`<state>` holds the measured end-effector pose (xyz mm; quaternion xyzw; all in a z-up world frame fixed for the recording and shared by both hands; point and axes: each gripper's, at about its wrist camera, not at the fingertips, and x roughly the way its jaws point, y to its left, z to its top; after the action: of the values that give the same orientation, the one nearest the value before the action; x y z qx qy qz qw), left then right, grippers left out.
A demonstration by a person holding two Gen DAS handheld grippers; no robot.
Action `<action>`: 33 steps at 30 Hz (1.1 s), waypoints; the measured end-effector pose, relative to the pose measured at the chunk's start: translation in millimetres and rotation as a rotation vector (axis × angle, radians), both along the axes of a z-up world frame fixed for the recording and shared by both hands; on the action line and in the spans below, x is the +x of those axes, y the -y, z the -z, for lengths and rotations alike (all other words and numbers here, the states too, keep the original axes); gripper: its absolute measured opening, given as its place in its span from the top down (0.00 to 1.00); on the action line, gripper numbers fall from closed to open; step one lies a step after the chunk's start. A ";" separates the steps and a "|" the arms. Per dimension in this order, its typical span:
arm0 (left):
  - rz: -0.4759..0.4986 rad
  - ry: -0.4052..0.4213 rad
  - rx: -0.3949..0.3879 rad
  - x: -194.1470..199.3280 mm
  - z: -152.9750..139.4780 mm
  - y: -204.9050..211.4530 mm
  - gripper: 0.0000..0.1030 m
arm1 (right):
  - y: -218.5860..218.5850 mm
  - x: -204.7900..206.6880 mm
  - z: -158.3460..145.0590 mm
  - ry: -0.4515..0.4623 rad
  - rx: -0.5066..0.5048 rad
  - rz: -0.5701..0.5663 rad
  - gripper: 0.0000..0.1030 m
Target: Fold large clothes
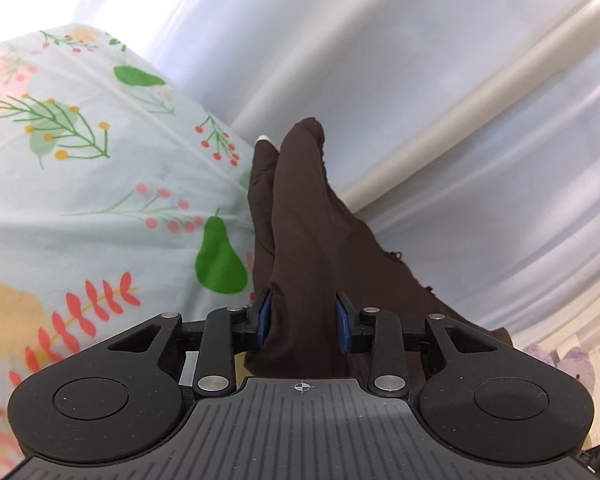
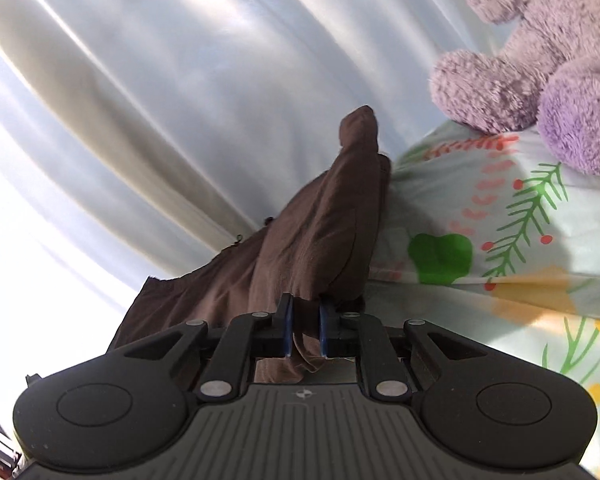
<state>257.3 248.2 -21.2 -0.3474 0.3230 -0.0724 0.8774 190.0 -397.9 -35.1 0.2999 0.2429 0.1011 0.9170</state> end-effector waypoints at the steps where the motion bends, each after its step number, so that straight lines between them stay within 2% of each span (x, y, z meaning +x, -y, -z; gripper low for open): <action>1: 0.001 0.004 -0.009 -9.8 -4.3 0.5 0.68 | -1.5 -9.5 -2.8 0.004 0.002 -0.006 0.89; 5: 0.005 0.008 -0.036 -57.8 -16.2 0.7 0.70 | -2.3 -56.8 -4.8 0.011 0.004 0.005 0.89; 7: 0.010 -0.012 -0.055 -86.7 -16.5 0.9 0.71 | 3.3 -82.6 -1.8 0.009 0.020 0.046 0.89; 10: 0.016 -0.058 -0.093 -130.5 -8.2 0.8 0.72 | 12.3 -119.8 5.9 0.017 0.064 0.112 0.89; 14: -0.040 -0.139 -0.069 -161.1 12.2 -6.3 0.75 | 13.3 -140.6 22.2 -0.025 0.053 0.188 0.89; 16: -0.079 -0.147 -0.103 -163.9 21.8 -12.1 0.75 | 8.9 -135.5 30.6 -0.080 -0.004 0.247 0.87; 19: -0.106 -0.131 -0.084 -162.4 17.8 -13.2 0.75 | 8.0 -124.4 40.5 -0.165 -0.053 0.316 0.79; 21: -0.115 -0.114 -0.060 -161.4 10.7 -13.9 0.74 | 4.8 -129.3 36.8 -0.156 -0.084 0.356 0.76; 23: -0.136 -0.112 -0.038 -157.7 4.8 -14.1 0.73 | -1.2 -137.3 25.0 -0.127 -0.178 0.430 0.71; 24: -0.154 -0.112 -0.020 -156.9 0.9 -14.4 0.70 | -5.6 -140.3 19.1 -0.104 -0.233 0.471 0.66; 26: -0.161 -0.101 0.040 -151.6 -8.8 -8.5 0.63 | -15.7 -140.8 8.8 -0.027 -0.313 0.530 0.65; 28: -0.113 -0.070 0.102 -140.0 -20.3 9.9 0.52 | -32.3 -128.9 3.8 0.031 -0.325 0.494 0.64; 29: -0.073 -0.047 0.121 -132.0 -25.7 22.9 0.48 | -44.5 -117.4 3.2 0.047 -0.323 0.457 0.65; 30: -0.028 -0.019 0.132 -123.1 -30.5 37.0 0.41 | -58.1 -103.3 3.8 0.061 -0.320 0.405 0.65; 33: 0.124 0.029 0.166 -88.6 -36.8 95.2 0.32 | -117.5 -51.2 8.6 0.063 -0.329 0.213 0.78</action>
<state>168.7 153.0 15.6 -0.2515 0.3360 -0.1048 0.9016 138.8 -280.4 -43.6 0.1667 0.1942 -0.0280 0.9663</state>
